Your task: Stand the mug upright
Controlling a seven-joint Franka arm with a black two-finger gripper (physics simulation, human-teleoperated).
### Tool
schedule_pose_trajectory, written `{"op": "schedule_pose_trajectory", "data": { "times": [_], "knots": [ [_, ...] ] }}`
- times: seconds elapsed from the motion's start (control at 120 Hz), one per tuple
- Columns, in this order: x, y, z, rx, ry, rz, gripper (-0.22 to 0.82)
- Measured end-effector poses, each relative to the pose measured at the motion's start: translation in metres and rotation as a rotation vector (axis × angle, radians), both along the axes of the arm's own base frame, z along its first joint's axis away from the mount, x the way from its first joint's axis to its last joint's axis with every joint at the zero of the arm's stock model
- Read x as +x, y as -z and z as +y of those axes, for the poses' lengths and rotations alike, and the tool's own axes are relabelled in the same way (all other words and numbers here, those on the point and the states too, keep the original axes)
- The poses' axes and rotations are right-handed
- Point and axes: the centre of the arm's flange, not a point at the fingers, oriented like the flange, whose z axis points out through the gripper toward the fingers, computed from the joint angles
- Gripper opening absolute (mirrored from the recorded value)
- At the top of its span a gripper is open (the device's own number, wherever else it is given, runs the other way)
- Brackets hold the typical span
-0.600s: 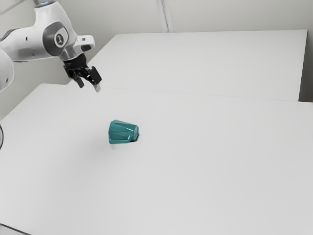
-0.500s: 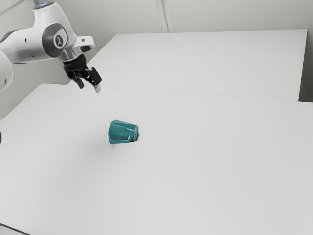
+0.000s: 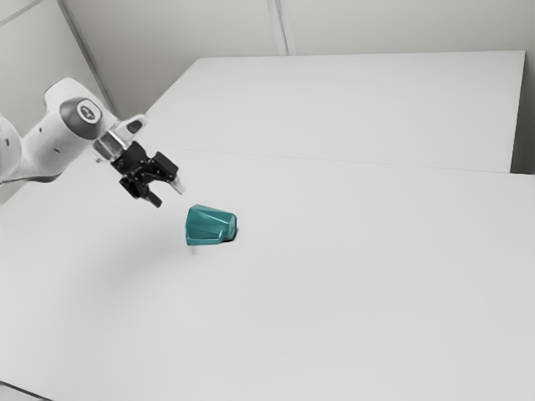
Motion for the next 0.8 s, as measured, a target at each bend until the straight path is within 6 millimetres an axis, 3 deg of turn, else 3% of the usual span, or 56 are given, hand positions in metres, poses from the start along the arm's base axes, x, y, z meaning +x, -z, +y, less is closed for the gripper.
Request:
{"op": "schedule_pose_trajectory", "data": {
  "times": [0.283, 0.433, 0.8],
  "knots": [
    [0.003, 0.045, 0.010, -0.055, -0.012, 0.039, 0.60],
    [0.020, 0.062, 0.015, -0.099, -0.017, 0.025, 0.60],
    [0.027, 0.096, 0.005, -0.297, -0.089, 0.010, 0.60]
  ]
}}
